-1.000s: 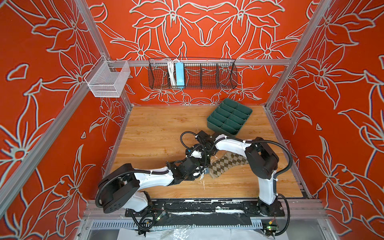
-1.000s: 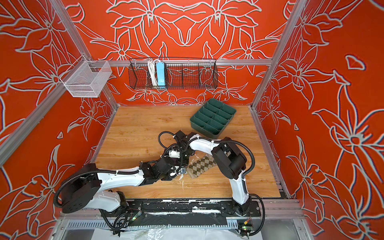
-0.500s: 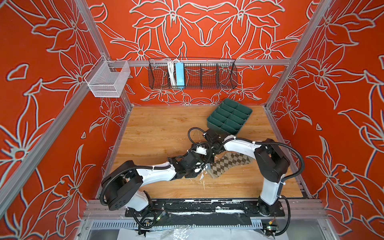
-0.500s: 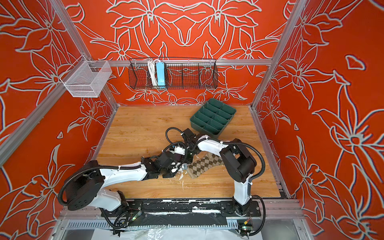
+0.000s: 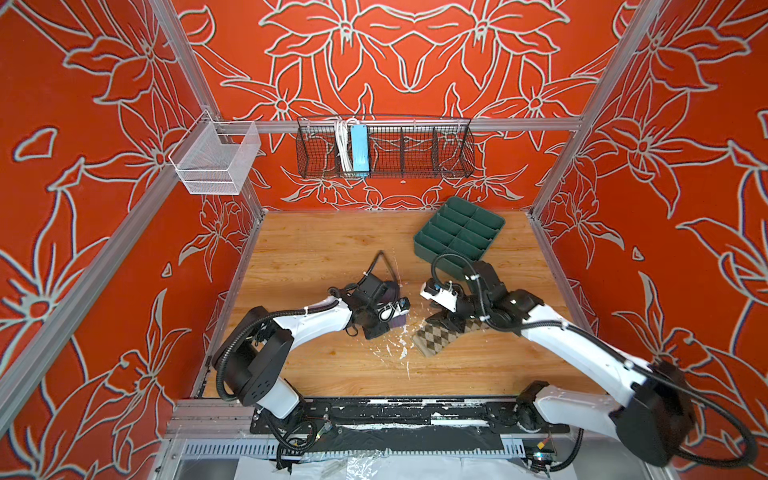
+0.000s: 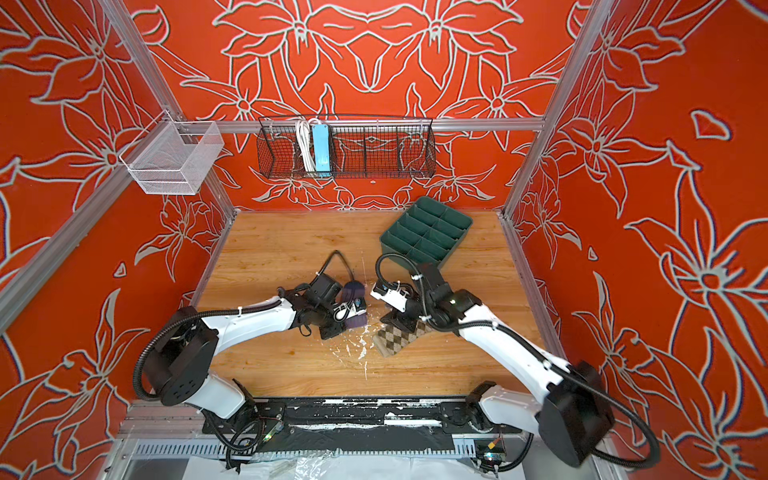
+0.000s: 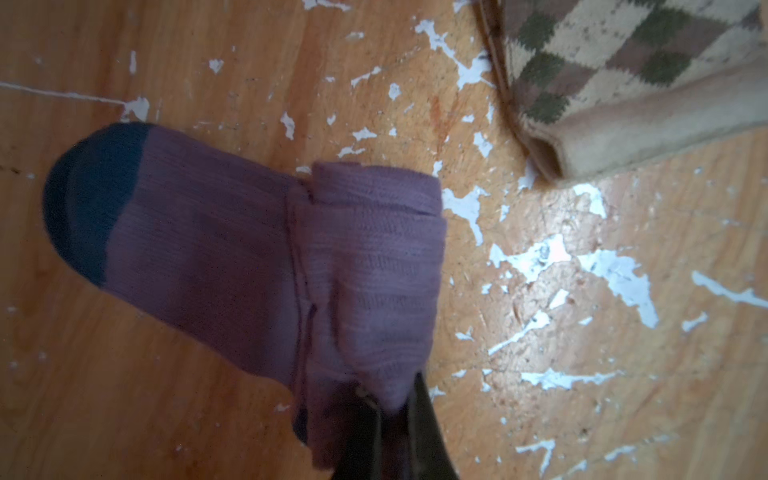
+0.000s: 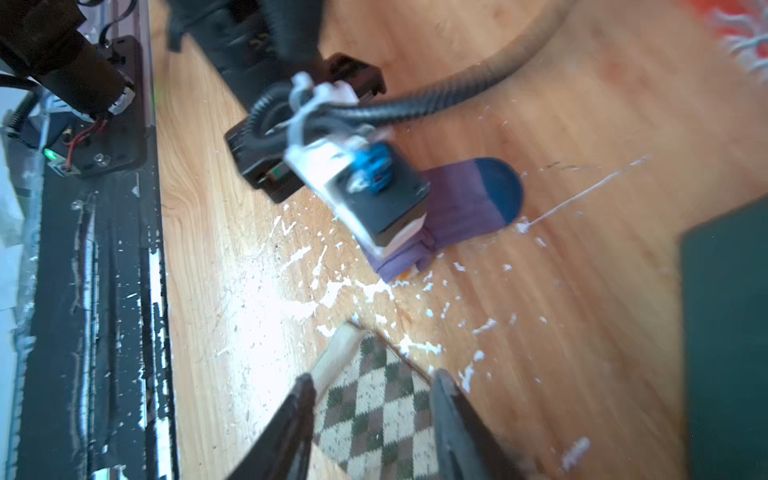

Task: Roll the socks

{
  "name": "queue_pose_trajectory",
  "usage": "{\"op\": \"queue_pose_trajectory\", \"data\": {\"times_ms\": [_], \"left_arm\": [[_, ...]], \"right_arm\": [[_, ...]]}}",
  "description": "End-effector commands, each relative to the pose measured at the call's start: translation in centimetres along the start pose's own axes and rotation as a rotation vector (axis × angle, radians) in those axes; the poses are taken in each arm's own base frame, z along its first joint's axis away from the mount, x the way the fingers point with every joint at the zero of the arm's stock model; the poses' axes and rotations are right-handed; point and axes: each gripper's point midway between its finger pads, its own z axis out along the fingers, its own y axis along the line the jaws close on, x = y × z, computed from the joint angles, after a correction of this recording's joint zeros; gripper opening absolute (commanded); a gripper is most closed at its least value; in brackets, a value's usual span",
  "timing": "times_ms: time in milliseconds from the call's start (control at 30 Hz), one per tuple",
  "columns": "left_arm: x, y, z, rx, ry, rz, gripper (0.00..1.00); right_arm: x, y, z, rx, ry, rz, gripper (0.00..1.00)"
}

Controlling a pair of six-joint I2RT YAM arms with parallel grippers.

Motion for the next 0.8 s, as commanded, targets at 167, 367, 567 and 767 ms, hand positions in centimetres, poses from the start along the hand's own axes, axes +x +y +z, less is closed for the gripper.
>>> {"op": "queue_pose_trajectory", "data": {"times_ms": [167, 367, 567, 767], "left_arm": [[1.0, -1.5, 0.1, 0.333, 0.126, -0.207, 0.00], [0.5, -0.6, 0.9, 0.380, 0.191, -0.274, 0.00], [0.5, -0.6, 1.1, 0.391, 0.201, -0.285, 0.00], [0.7, -0.5, 1.3, 0.390, 0.206, -0.284, 0.00]], "right_arm": [[0.2, 1.1, -0.9, 0.187, -0.122, -0.322, 0.57], [-0.4, 2.1, 4.5, 0.196, 0.038, -0.614, 0.64], [-1.5, 0.4, 9.7, 0.208, 0.082, -0.716, 0.65], [0.1, -0.3, 14.1, 0.163, 0.158, -0.746, 0.66]]}}
